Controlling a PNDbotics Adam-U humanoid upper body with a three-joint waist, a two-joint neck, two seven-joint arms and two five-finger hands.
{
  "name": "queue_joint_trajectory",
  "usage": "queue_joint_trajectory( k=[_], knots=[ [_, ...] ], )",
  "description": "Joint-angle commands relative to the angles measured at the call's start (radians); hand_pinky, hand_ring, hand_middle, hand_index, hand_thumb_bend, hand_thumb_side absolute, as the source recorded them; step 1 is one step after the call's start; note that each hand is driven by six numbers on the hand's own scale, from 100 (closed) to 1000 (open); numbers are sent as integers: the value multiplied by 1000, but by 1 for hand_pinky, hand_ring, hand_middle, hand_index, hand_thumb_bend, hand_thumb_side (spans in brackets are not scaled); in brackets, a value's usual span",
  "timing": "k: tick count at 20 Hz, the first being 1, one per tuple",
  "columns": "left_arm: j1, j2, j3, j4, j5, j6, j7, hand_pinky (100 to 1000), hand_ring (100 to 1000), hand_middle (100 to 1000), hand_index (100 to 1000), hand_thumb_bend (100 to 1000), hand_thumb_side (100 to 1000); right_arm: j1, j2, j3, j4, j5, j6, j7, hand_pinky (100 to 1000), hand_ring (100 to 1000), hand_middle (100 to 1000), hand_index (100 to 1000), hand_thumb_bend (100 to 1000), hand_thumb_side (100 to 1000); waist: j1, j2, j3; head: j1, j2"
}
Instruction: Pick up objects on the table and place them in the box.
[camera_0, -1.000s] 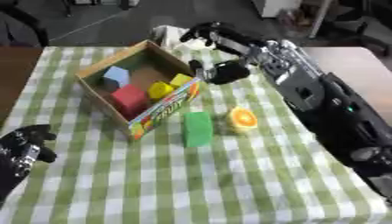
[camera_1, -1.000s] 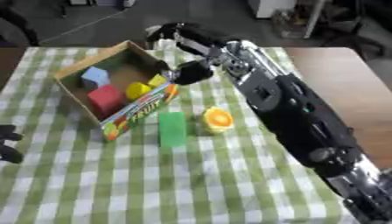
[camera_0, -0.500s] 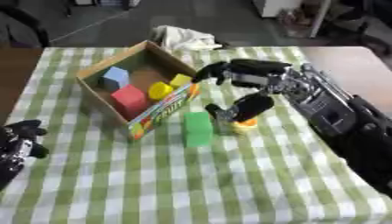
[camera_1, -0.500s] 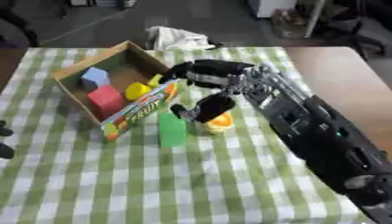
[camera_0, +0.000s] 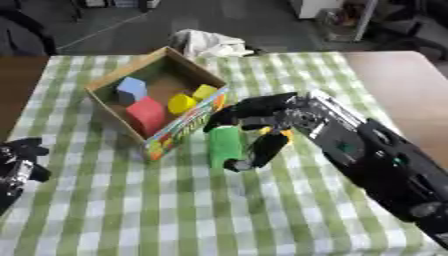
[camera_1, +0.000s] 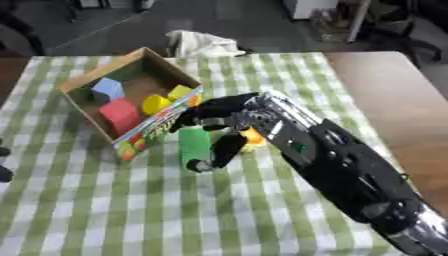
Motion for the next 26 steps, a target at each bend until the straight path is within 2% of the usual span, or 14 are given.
queue_joint_trajectory(
  k=[1, 6, 9, 11, 13, 16, 21, 26],
  knots=[
    [-4, 11, 0, -17, 2, -3, -2, 586, 528, 648, 789, 100, 596, -28, 34, -26, 92, 112, -8, -66, 804, 926, 940, 991, 319, 530, 4, -12, 1, -5, 5],
    [-3, 10, 0, -17, 2, -2, -1, 587, 528, 648, 789, 100, 598, -32, 53, -35, 156, 172, -33, -130, 806, 920, 939, 996, 340, 522, 4, -12, 1, -6, 5],
    [-3, 9, -2, -17, 2, -1, -4, 587, 528, 648, 789, 100, 598, -33, 59, -48, 191, 210, -24, -146, 799, 912, 912, 978, 336, 494, 3, -12, 2, -8, 5],
    [-3, 9, -2, -17, 2, -1, -4, 587, 528, 648, 790, 100, 599, -32, 64, -53, 205, 232, -27, -165, 787, 896, 845, 937, 318, 440, 3, -13, 1, -9, 5],
    [-3, 9, -2, -17, 3, -1, -5, 587, 528, 648, 790, 100, 600, -32, 65, -59, 207, 237, -23, -194, 766, 867, 694, 839, 291, 369, 2, -13, 1, -8, 5],
    [-3, 9, -2, -17, 3, -1, -5, 587, 528, 648, 790, 100, 599, -38, 60, -72, 197, 213, 0, -242, 745, 839, 560, 726, 254, 300, 2, -14, 1, -8, 5],
    [-3, 8, -3, -18, 4, -2, -6, 588, 527, 648, 789, 100, 599, -78, 29, -104, 158, 133, 52, -306, 735, 837, 530, 687, 213, 250, 3, -17, 6, -8, 5],
    [-3, 7, -14, -17, 9, -3, -18, 588, 527, 648, 789, 101, 599, -151, -19, -134, 133, 40, 101, -316, 733, 833, 524, 678, 200, 220, 4, -20, 20, -10, 5]
  ],
)
